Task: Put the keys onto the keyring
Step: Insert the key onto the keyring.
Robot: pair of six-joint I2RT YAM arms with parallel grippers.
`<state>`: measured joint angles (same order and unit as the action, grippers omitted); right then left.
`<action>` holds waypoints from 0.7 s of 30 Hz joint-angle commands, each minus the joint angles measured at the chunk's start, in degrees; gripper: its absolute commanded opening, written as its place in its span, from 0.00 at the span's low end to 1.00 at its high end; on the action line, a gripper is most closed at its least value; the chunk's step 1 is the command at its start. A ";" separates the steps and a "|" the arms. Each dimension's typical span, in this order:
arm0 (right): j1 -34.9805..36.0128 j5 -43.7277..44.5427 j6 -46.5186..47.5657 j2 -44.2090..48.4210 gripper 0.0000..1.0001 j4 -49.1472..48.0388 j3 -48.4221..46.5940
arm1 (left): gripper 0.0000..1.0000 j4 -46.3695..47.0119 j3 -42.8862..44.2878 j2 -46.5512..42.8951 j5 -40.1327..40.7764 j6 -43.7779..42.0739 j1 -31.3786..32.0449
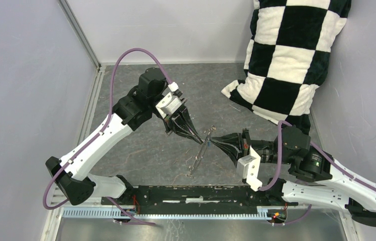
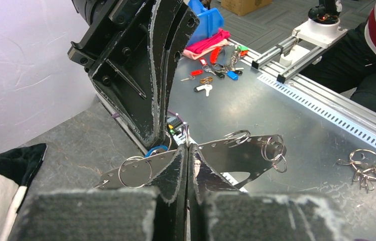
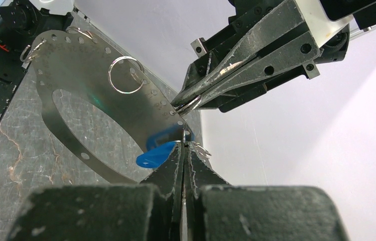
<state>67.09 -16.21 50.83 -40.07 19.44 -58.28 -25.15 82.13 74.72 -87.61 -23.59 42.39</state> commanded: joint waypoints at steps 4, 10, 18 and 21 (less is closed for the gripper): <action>0.10 -1.61 -0.73 -0.70 0.01 -1.39 -1.70 | 0.02 1.80 0.70 -1.37 -2.46 1.95 0.15; 0.14 -2.49 -1.15 -1.33 0.01 -1.80 -2.07 | 0.02 2.52 0.50 -1.49 -1.85 2.38 0.16; 0.11 -2.73 -1.52 -1.37 0.01 -2.50 -2.40 | 0.02 4.17 -0.45 -2.12 -1.03 3.81 0.15; 0.17 -2.77 -1.52 -1.26 0.01 -2.63 -2.34 | 0.02 5.14 -0.86 -2.27 -0.68 4.54 0.15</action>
<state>67.09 -18.17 50.13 -41.36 19.33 -58.39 -23.24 81.82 74.02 -87.55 -22.00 42.39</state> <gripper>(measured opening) 0.011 0.023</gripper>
